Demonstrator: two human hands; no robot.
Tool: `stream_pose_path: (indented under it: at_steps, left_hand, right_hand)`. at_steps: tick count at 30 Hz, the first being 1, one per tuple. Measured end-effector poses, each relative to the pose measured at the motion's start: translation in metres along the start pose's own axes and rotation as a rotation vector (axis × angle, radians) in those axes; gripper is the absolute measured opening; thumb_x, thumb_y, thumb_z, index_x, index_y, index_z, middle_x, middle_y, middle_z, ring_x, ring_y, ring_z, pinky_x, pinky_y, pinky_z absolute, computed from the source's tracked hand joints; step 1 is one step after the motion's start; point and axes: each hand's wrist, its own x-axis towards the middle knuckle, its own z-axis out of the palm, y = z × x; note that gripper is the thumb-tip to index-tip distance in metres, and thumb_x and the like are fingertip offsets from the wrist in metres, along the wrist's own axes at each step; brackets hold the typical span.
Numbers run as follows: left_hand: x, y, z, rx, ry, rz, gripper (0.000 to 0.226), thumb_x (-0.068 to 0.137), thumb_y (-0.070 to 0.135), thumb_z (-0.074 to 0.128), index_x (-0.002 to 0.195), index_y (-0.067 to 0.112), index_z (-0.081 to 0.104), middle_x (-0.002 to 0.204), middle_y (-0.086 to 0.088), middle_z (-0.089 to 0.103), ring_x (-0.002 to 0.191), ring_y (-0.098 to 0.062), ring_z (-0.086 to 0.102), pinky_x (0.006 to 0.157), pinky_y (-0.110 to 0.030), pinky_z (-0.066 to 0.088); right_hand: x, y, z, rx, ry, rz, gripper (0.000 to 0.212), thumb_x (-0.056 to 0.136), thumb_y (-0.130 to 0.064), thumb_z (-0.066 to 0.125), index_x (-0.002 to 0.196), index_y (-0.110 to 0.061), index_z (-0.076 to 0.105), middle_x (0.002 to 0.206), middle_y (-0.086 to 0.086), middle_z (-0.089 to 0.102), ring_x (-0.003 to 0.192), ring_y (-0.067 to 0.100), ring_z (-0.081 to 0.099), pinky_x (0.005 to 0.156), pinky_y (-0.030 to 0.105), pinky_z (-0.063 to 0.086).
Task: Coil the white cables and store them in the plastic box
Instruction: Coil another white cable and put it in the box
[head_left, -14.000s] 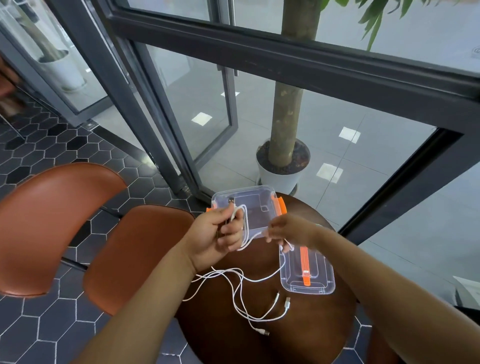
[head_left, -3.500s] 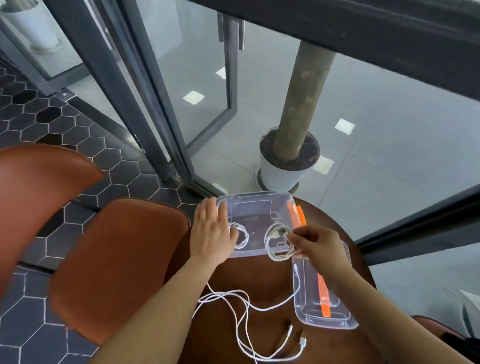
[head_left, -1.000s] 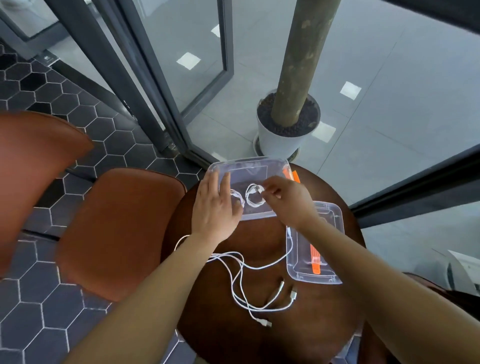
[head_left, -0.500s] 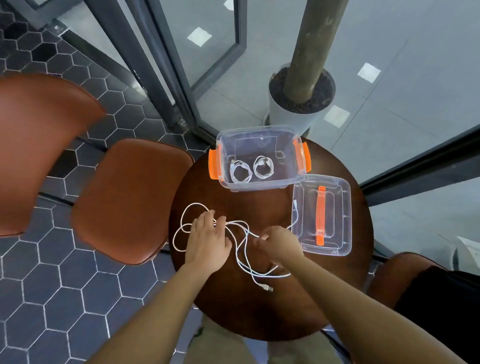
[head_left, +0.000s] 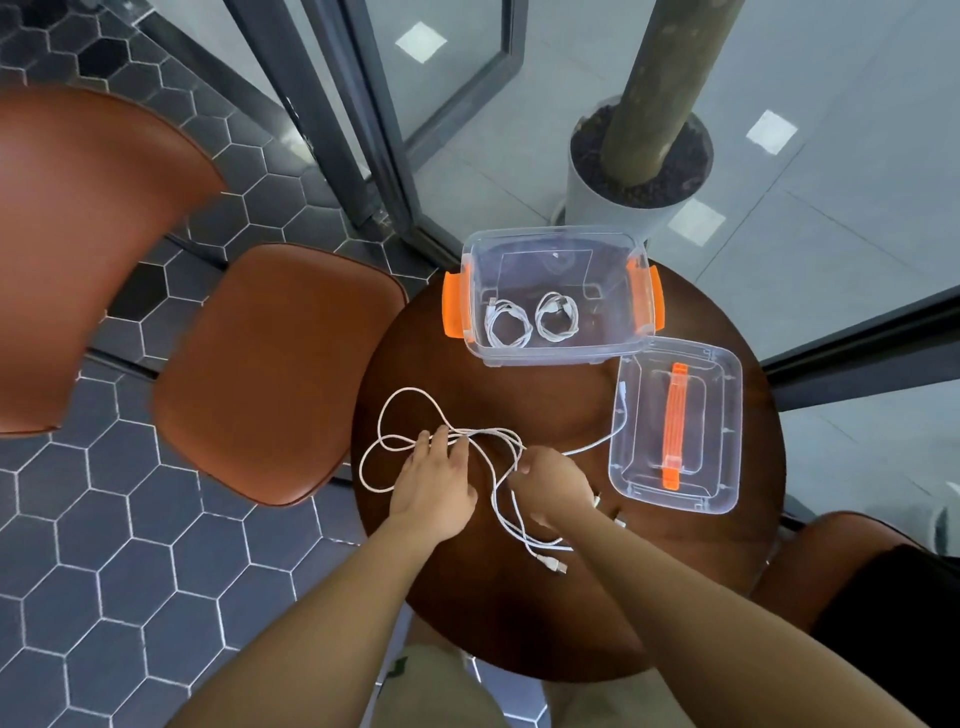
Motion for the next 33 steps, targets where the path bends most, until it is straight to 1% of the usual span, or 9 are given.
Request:
stream_pose_path:
  at_steps: [3, 7, 11, 15, 20, 23, 25, 28, 33]
  left_hand:
    - [0.0, -0.003, -0.006, -0.028, 0.031, 0.023, 0.062, 0.092, 0.025, 0.053, 0.15, 0.015, 0.033, 0.155, -0.014, 0.034, 0.147, -0.033, 0.027, 0.114, -0.042, 0.038]
    - [-0.008, 0.002, -0.02, -0.112, 0.131, 0.041, 0.06, 0.092, 0.022, 0.053, 0.15, 0.017, 0.036, 0.144, -0.009, 0.043, 0.135, -0.027, 0.041, 0.104, -0.036, 0.045]
    - [-0.019, 0.015, -0.042, -0.385, 0.239, 0.059, 0.06, 0.092, 0.015, 0.056, 0.15, 0.021, 0.039, 0.139, -0.001, 0.046, 0.129, -0.022, 0.044, 0.099, -0.035, 0.046]
    - [-0.033, 0.029, -0.07, -0.573, 0.318, 0.263, 0.045, 0.097, 0.023, 0.06, 0.142, 0.024, 0.053, 0.135, 0.006, 0.054, 0.125, -0.011, 0.049, 0.101, -0.027, 0.041]
    - [-0.048, 0.033, -0.107, -0.556, 0.365, 0.355, 0.013, 0.098, 0.029, 0.056, 0.097, 0.02, 0.065, 0.094, 0.008, 0.063, 0.091, -0.01, 0.059, 0.083, -0.036, 0.049]
    - [-0.061, 0.035, -0.117, -0.592, 0.305, 0.343, 0.022, 0.095, 0.042, 0.048, 0.091, 0.022, 0.058, 0.088, 0.005, 0.066, 0.085, -0.014, 0.062, 0.08, -0.043, 0.05]
    - [-0.071, 0.038, -0.118, -0.642, 0.26, 0.344, 0.016, 0.092, 0.045, 0.049, 0.09, 0.03, 0.051, 0.086, 0.007, 0.067, 0.085, -0.013, 0.064, 0.079, -0.041, 0.051]
    - [-0.079, 0.04, -0.115, -0.589, 0.387, 0.38, 0.009, 0.09, 0.027, 0.059, 0.089, 0.028, 0.051, 0.086, 0.013, 0.06, 0.081, -0.009, 0.057, 0.076, -0.035, 0.049]
    - [-0.07, 0.019, -0.105, -0.5, 0.522, 0.181, 0.016, 0.086, 0.01, 0.062, 0.088, 0.025, 0.062, 0.087, 0.011, 0.063, 0.086, -0.014, 0.056, 0.078, -0.039, 0.049]
  right_hand:
    - [-0.01, -0.002, -0.012, 0.151, 0.022, -0.019, 0.013, 0.082, -0.026, 0.046, 0.085, -0.019, 0.057, 0.082, 0.002, 0.073, 0.067, 0.028, 0.071, 0.066, 0.035, 0.059]
    - [-0.029, -0.006, -0.03, 0.265, 0.065, -0.073, 0.012, 0.085, -0.021, 0.047, 0.083, -0.019, 0.059, 0.07, 0.0, 0.074, 0.048, 0.019, 0.065, 0.051, 0.032, 0.053]
    - [-0.049, -0.014, -0.051, 0.276, 0.151, -0.165, 0.017, 0.086, -0.023, 0.052, 0.081, -0.023, 0.069, 0.065, -0.003, 0.072, 0.06, 0.015, 0.064, 0.061, 0.034, 0.053]
    - [-0.077, -0.023, -0.08, 0.13, 0.218, -0.329, 0.016, 0.089, -0.03, 0.058, 0.091, -0.031, 0.074, 0.08, -0.009, 0.075, 0.074, 0.012, 0.069, 0.071, 0.032, 0.057]
    - [-0.112, -0.029, -0.113, -0.077, 0.443, -0.508, 0.019, 0.088, -0.025, 0.062, 0.093, -0.026, 0.08, 0.093, -0.008, 0.078, 0.082, 0.012, 0.069, 0.067, 0.021, 0.045]
    - [-0.123, -0.029, -0.122, 0.071, 0.585, -0.611, 0.013, 0.085, -0.015, 0.068, 0.088, -0.019, 0.081, 0.087, -0.003, 0.077, 0.073, 0.012, 0.066, 0.061, 0.011, 0.041]
    - [-0.128, -0.03, -0.128, 0.172, 0.67, -0.707, 0.013, 0.082, -0.004, 0.072, 0.086, -0.015, 0.079, 0.085, -0.002, 0.075, 0.075, 0.011, 0.067, 0.066, 0.012, 0.047]
    - [-0.139, -0.037, -0.135, 0.307, 0.779, -0.821, 0.021, 0.079, 0.007, 0.072, 0.082, -0.014, 0.075, 0.084, -0.003, 0.072, 0.078, 0.007, 0.065, 0.07, 0.011, 0.051]
    - [-0.164, -0.048, -0.175, 0.943, 0.705, -0.737, 0.024, 0.079, 0.007, 0.077, 0.087, -0.01, 0.062, 0.077, -0.001, 0.07, 0.075, 0.025, 0.072, 0.073, 0.034, 0.059]
